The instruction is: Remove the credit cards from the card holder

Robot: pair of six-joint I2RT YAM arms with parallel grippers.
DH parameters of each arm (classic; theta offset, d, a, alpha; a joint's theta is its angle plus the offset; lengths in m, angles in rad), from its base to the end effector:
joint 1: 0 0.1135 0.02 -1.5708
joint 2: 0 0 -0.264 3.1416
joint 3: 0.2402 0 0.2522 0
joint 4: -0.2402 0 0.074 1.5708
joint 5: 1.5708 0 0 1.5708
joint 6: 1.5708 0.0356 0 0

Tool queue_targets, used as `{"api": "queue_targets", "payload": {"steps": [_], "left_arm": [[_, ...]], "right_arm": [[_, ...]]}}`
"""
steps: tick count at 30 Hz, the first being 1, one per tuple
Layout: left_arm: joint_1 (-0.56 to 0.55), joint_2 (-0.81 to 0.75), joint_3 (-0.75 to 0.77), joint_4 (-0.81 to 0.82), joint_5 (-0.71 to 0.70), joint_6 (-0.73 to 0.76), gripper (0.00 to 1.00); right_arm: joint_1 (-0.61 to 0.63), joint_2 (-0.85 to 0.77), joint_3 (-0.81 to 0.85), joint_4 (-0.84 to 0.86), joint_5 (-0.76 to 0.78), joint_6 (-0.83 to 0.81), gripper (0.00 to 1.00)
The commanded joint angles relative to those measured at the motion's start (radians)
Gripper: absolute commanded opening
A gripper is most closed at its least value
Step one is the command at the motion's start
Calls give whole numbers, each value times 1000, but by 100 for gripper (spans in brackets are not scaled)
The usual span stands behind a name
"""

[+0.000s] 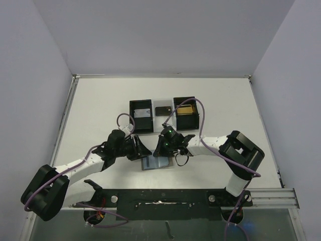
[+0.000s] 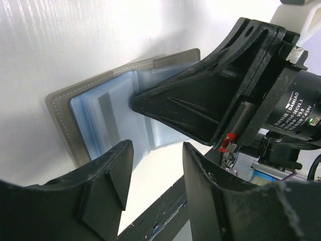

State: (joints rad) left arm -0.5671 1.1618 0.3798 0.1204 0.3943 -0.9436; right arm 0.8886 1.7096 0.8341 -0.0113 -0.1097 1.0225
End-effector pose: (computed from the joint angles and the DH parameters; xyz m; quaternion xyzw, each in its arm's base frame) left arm 0.1743 -0.1273 0.1600 -0.0804 0.8816 -0.4233 0.1928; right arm 0.2042 0.2575 0.1405 0.0446 0.9398 0.3033 0.1511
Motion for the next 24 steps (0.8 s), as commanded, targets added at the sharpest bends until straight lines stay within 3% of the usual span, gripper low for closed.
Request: {"api": "queue_targets", "payload": {"steps": [1, 3, 5, 10, 13, 20, 24], "left_arm": [[-12, 24, -17, 139, -23, -52, 41], [-12, 19, 0, 103, -39, -47, 33], [-16, -35, 19, 45, -89, -33, 32], [-4, -227, 108, -288, -390, 20, 43], [19, -326, 127, -410, -493, 21, 48], [55, -498, 79, -477, -537, -27, 50], [59, -532, 65, -484, -536, -41, 50]], "right_arm": [[1, 28, -35, -46, 40, -10, 0], [1, 17, -31, -44, 42, -25, 2], [9, 1, -16, -48, 51, -56, 9], [45, -7, 90, -155, 118, -105, 31], [85, 21, 196, -259, 193, -124, 46], [137, 111, 334, -416, 285, -124, 69], [154, 152, 379, -485, 327, -112, 74]]}}
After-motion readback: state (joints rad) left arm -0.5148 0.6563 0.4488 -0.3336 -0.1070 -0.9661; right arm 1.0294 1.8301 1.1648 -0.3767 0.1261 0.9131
